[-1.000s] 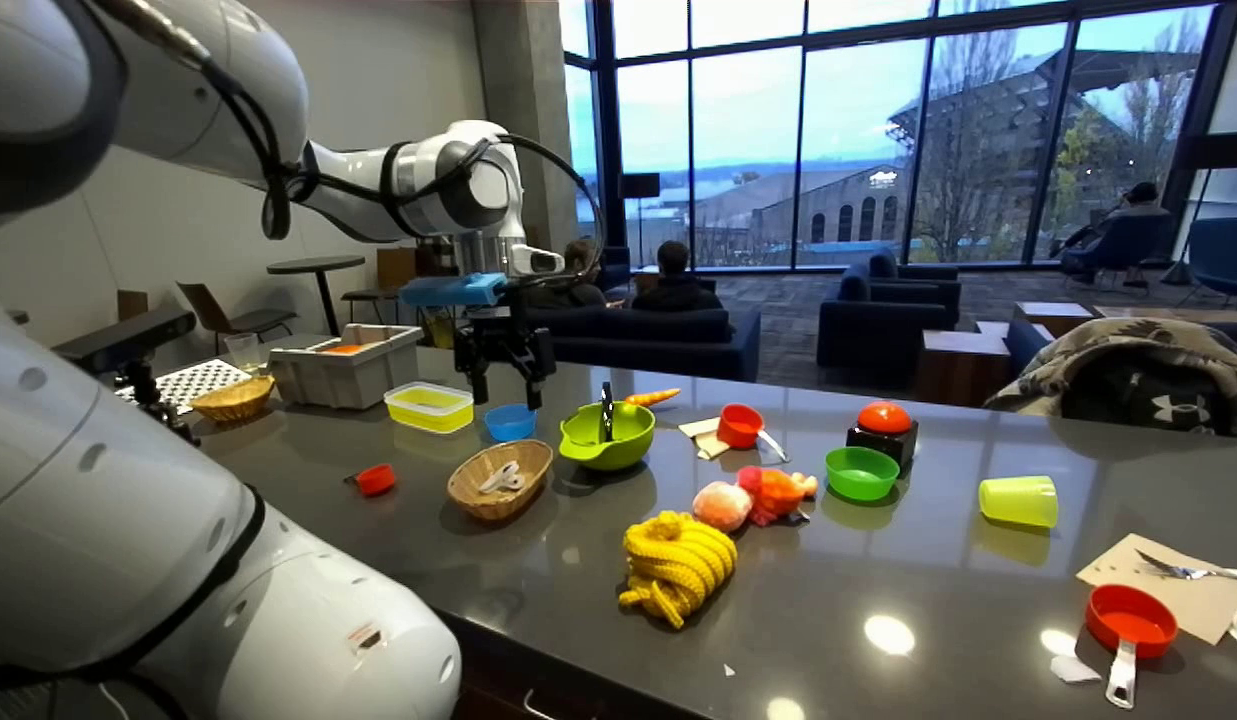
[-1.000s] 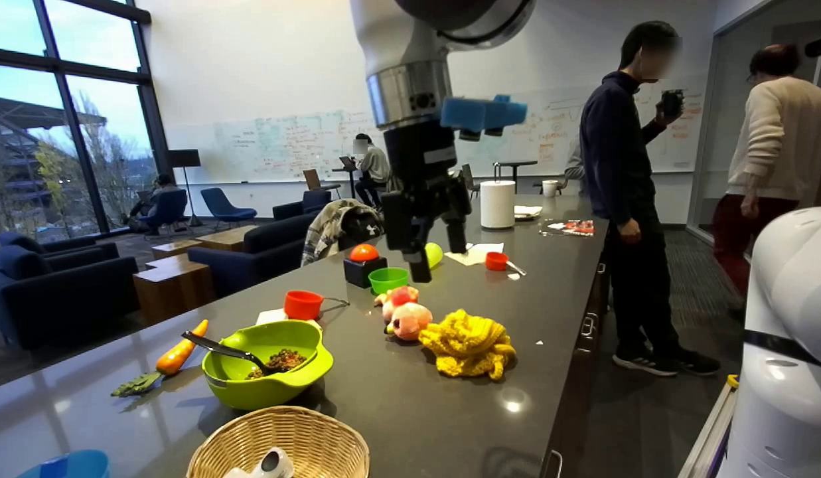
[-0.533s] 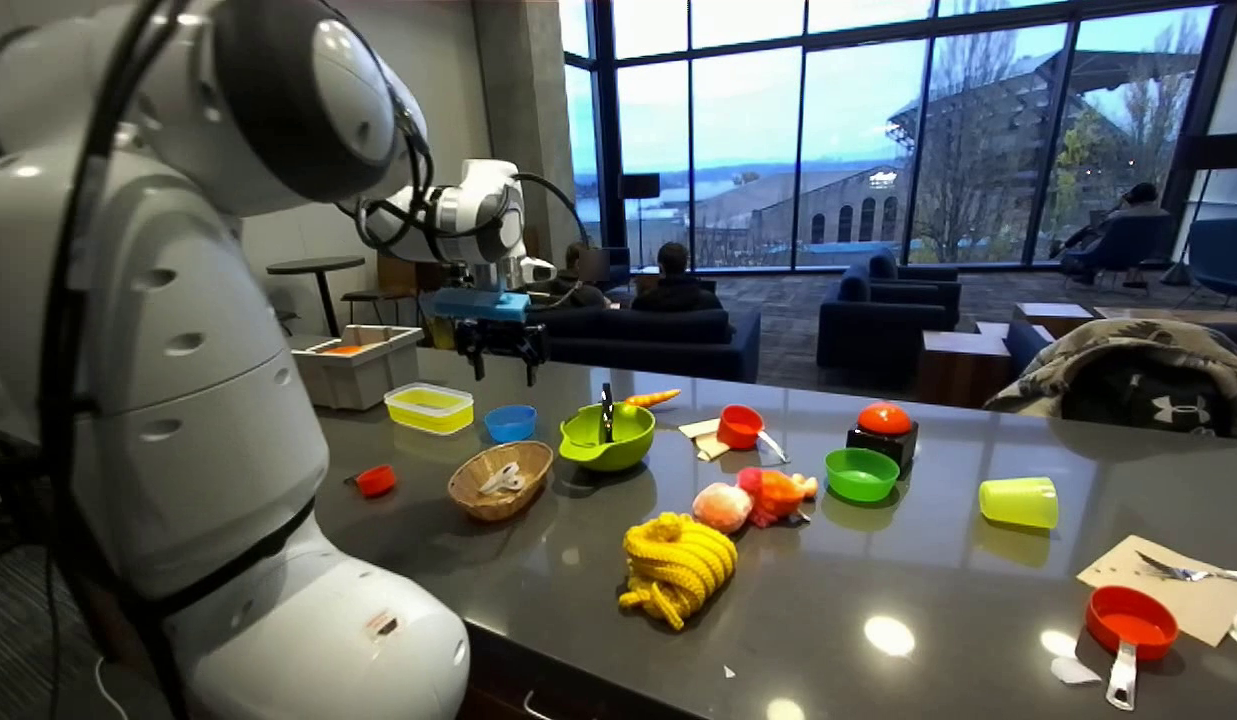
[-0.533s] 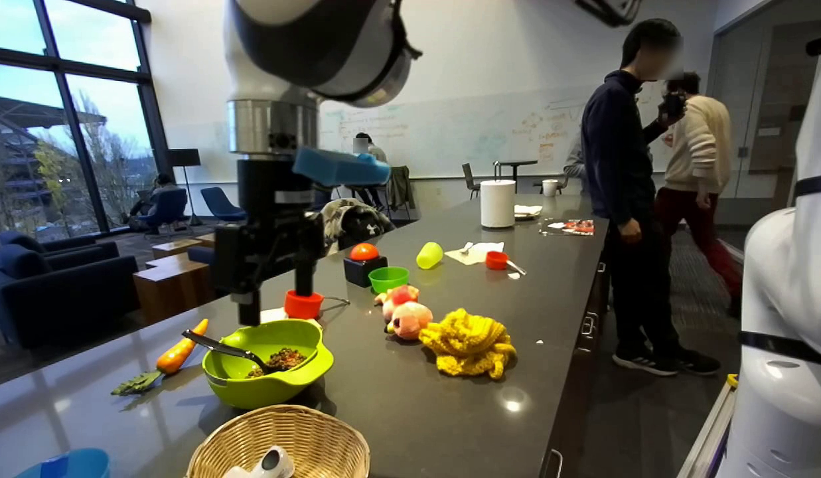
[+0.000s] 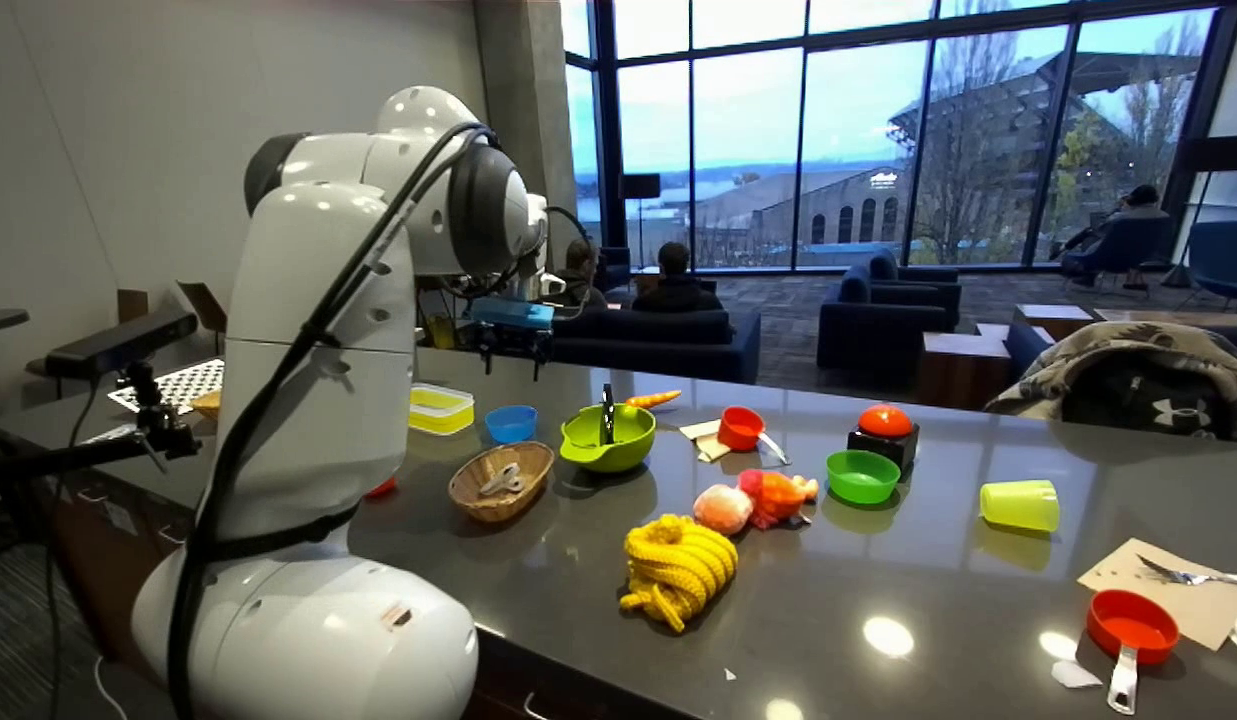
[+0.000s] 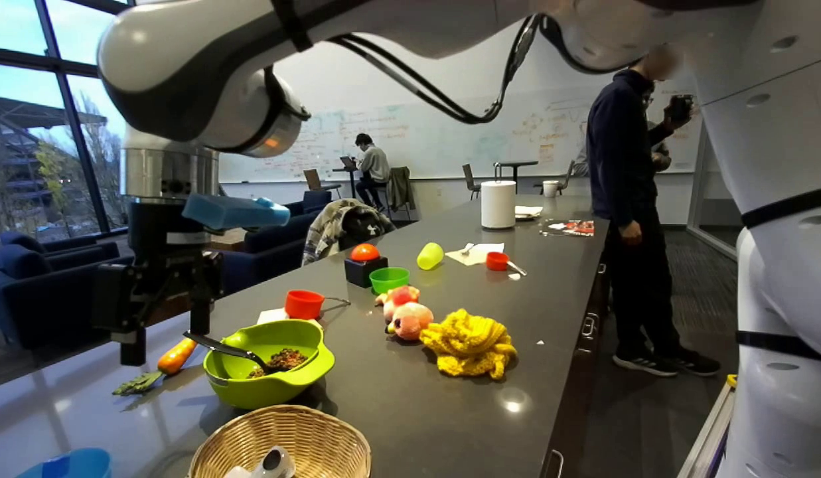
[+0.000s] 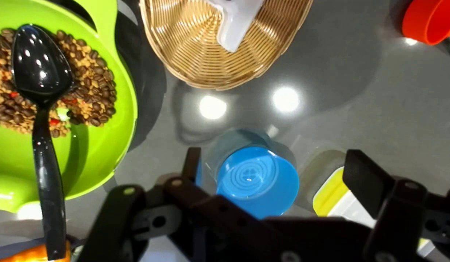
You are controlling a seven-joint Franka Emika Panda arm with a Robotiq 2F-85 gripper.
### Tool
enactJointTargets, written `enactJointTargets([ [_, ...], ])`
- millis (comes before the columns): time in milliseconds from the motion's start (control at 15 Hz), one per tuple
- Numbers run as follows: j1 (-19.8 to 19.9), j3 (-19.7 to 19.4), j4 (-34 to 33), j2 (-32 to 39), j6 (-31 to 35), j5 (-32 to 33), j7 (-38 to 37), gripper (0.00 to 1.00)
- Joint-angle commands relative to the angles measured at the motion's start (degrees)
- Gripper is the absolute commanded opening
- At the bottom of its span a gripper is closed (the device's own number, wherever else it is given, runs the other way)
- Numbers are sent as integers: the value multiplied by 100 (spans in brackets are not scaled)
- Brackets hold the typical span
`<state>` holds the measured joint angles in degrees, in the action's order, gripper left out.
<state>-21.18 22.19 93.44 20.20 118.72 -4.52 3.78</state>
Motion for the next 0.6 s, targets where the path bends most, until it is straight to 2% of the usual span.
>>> enactJointTargets([
  [0,-84,-98,-164,103,-78,-28,46,100],
  [467,-105,-96,-260,136,-146,-31,60,100],
  [533,-158,-134,-331,197,-136,142,88,100],
])
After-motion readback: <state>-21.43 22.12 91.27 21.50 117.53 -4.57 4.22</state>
